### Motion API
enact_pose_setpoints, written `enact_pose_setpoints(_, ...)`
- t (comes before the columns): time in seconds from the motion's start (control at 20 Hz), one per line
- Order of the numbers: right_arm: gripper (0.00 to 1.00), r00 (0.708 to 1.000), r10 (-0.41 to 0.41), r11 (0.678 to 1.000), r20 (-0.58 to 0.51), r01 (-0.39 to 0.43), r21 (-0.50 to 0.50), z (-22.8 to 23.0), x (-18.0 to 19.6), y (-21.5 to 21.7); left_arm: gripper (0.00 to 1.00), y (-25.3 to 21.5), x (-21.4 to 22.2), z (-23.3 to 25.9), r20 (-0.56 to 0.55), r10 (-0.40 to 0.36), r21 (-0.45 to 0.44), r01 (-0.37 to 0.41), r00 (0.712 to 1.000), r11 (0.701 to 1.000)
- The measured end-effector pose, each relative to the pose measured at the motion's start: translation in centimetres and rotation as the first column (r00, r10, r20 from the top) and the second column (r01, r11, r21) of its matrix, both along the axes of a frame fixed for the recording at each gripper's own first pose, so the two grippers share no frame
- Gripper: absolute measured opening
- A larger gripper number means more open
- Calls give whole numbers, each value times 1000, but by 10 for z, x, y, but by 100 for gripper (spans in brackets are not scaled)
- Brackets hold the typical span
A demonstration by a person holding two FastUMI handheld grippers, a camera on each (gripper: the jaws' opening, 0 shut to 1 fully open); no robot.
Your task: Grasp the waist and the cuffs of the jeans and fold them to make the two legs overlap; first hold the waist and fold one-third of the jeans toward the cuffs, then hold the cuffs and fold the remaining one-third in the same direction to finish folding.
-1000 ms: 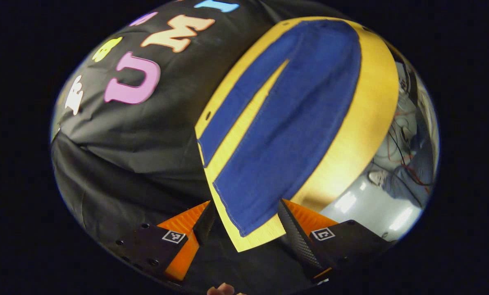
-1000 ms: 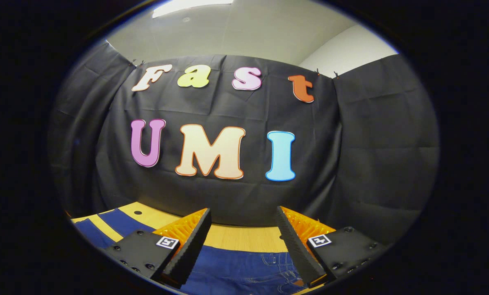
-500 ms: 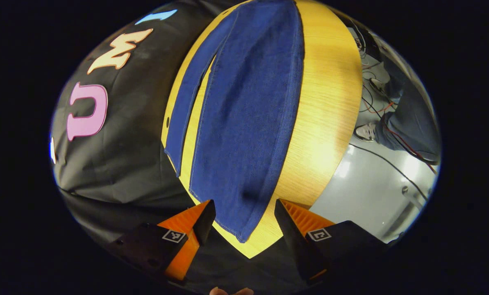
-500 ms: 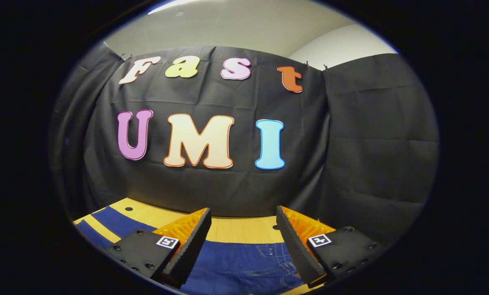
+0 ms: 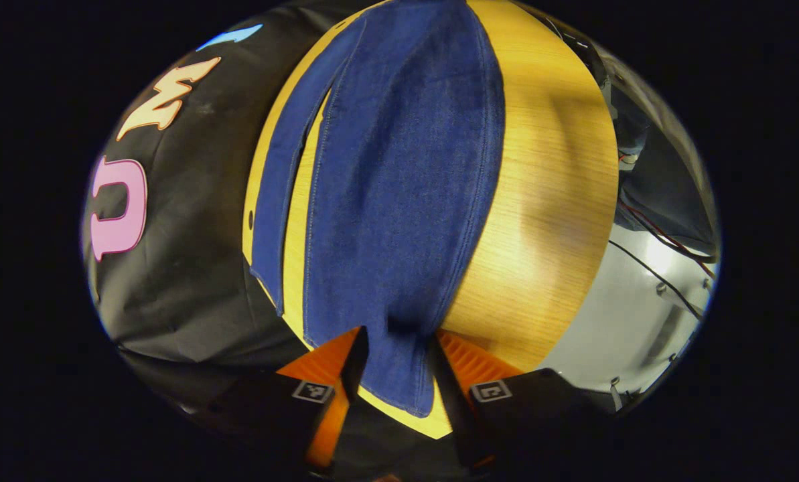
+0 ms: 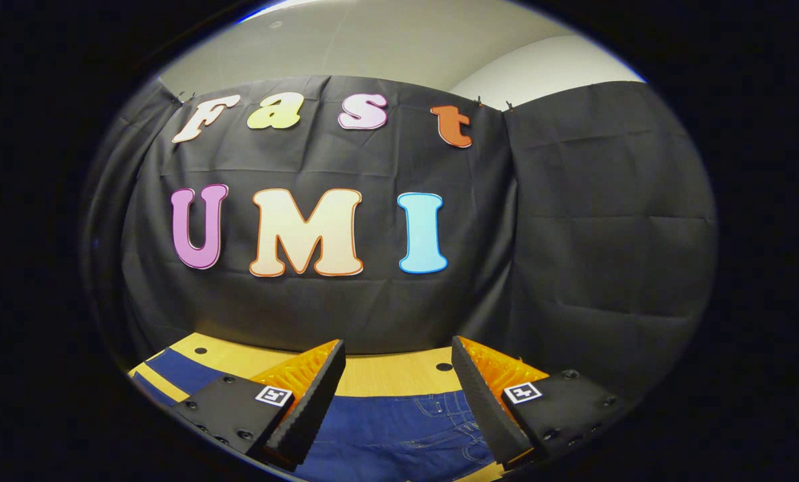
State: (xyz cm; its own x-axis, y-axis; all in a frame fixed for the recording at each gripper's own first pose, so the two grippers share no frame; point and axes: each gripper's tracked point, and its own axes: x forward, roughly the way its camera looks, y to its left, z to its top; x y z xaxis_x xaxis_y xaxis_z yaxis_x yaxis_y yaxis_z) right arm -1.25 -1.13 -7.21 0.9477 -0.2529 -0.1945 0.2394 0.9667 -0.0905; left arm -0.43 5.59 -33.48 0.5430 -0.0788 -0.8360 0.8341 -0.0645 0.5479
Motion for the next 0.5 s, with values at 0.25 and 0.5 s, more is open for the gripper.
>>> enact_pose_setpoints(0.25,98,998,-63,998,-15,63,-31,-1,-15,-14,14,0,3,-11,7,26,-33,-26,1000,999)
enact_pose_setpoints(0.5,99,996,-55,982,-68,41,-184,-11,-27,-27,0,-1,7,-6,70,39,-45,-36,997,998)
